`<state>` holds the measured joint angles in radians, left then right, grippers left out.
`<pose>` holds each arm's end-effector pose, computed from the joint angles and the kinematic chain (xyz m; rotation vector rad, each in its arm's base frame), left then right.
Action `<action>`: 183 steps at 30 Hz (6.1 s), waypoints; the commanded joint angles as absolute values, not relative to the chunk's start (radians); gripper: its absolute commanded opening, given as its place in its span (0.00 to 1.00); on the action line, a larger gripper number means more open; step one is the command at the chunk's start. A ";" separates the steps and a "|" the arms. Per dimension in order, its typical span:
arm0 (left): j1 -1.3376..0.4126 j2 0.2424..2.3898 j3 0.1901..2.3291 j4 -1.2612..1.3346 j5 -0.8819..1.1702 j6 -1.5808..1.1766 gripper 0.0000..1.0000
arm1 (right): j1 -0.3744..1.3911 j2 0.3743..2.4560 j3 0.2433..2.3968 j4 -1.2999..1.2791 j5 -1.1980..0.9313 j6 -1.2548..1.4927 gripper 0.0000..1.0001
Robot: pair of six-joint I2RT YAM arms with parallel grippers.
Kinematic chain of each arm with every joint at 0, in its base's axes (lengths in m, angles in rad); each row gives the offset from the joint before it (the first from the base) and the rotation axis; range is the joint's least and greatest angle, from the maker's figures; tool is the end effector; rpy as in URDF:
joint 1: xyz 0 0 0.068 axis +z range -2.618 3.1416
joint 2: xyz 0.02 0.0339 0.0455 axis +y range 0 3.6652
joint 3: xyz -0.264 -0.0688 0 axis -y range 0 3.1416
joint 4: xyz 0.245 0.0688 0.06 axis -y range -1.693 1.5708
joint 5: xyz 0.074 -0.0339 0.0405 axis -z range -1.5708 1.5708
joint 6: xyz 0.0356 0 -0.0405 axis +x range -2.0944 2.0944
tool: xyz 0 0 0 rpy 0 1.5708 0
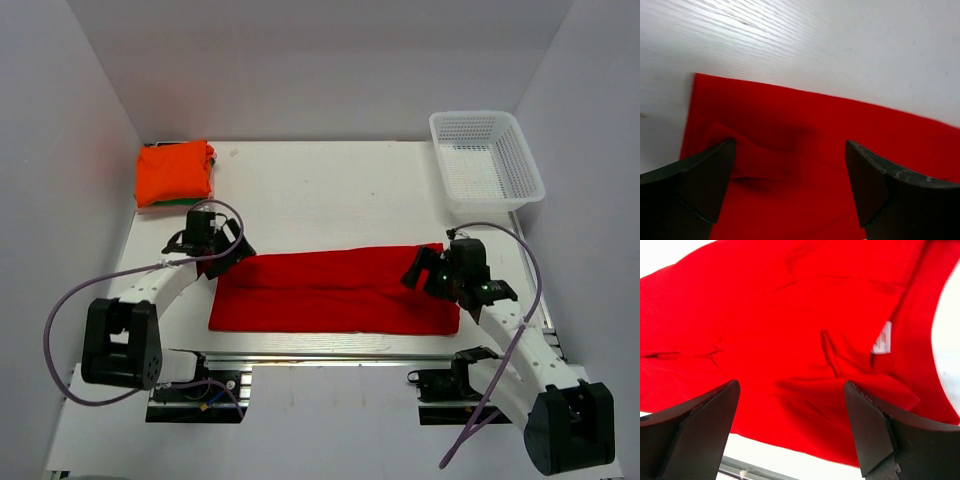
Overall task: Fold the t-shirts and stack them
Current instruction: Fold the other side of the tshirt into a rectangle, then rotate the tshirt 90 degrees
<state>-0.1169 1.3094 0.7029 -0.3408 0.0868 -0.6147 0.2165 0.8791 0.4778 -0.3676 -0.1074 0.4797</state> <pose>0.2491 -0.0324 0.1893 -0.5961 2.4907 -0.3990 0.1742 0.0422 0.2003 0.2588 2.3685 0.4648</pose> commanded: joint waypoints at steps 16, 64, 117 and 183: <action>-0.193 1.459 0.606 -0.325 0.124 -0.543 1.00 | 0.212 1.028 0.617 -0.271 0.044 0.376 0.90; -0.193 1.460 0.655 -0.433 -0.023 -0.552 1.00 | 0.207 1.161 0.630 -0.278 0.214 0.390 0.00; -0.310 1.186 0.522 -0.661 0.291 -0.555 1.00 | 0.216 2.145 1.342 -0.070 -0.311 0.355 0.90; -1.003 1.717 1.178 -0.705 0.100 -0.459 0.99 | 0.252 2.425 2.180 -0.428 -0.380 0.175 0.90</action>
<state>-0.9897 1.7836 1.1542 -0.6968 0.1486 -0.4461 0.2592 2.5286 2.2024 -0.4419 -0.3542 0.2371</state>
